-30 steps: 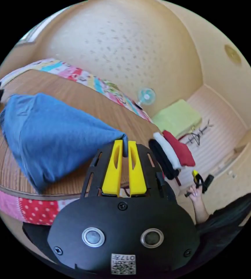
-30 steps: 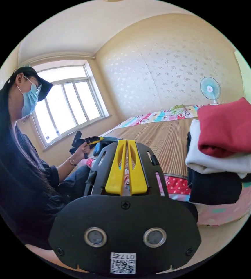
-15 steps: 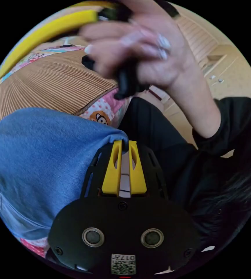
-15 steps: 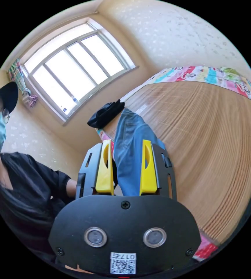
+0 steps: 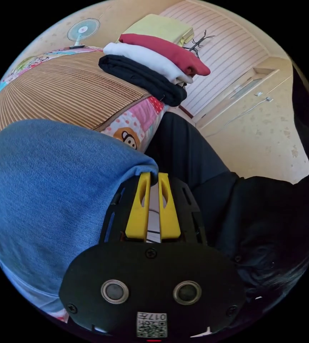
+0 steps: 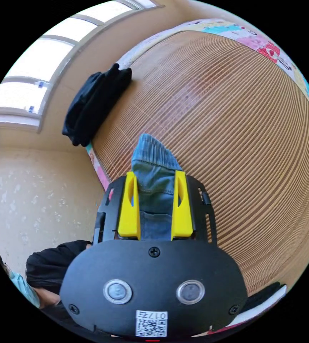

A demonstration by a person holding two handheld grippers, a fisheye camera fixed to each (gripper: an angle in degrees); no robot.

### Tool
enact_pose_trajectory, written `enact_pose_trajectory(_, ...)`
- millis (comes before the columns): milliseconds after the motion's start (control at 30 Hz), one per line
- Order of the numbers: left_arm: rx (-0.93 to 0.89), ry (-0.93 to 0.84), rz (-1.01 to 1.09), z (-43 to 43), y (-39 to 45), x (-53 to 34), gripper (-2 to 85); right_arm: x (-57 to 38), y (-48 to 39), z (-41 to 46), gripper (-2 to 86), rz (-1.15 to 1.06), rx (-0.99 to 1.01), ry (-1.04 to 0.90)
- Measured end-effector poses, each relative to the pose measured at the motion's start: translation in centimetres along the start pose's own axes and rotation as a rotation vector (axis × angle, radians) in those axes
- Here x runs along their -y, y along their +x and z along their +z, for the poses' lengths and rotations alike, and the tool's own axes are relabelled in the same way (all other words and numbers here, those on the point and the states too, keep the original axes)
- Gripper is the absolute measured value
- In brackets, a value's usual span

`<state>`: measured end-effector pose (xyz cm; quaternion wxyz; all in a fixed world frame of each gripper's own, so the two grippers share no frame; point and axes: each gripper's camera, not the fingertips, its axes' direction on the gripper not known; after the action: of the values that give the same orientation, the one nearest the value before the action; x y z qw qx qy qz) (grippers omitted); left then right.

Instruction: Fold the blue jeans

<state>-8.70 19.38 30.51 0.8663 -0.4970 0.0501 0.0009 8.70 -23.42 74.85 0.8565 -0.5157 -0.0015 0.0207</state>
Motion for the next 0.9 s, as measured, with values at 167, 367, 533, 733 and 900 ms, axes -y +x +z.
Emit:
enact_pose_trajectory(167,-0.029,0.177,-0.01,-4.1,-0.2,-3.4,5.9,-3.2,5.4,-5.1,4.7,-0.011,0.265,0.164)
enact_pose_trajectory(367,0.173,0.901,-0.242,-15.3,-1.2,-17.2,7.9,-13.5,12.2,-12.0,3.6,-0.041,0.525,0.44)
enact_pose_trajectory(533,-0.109,1.317,-0.618,-17.1,-8.9,-31.0,12.2,-20.6,13.5,-13.0,3.2,-0.115,0.652,0.558)
enact_pose_trajectory(733,-0.345,1.199,-0.564,-13.0,-11.4,-30.3,18.4,-25.1,9.8,-8.6,2.9,-0.175,0.7,0.585)
enact_pose_trajectory(900,-0.119,1.21,-0.699,-11.7,-9.2,-33.3,7.1,-27.3,8.6,-3.9,2.9,-0.108,0.883,0.601)
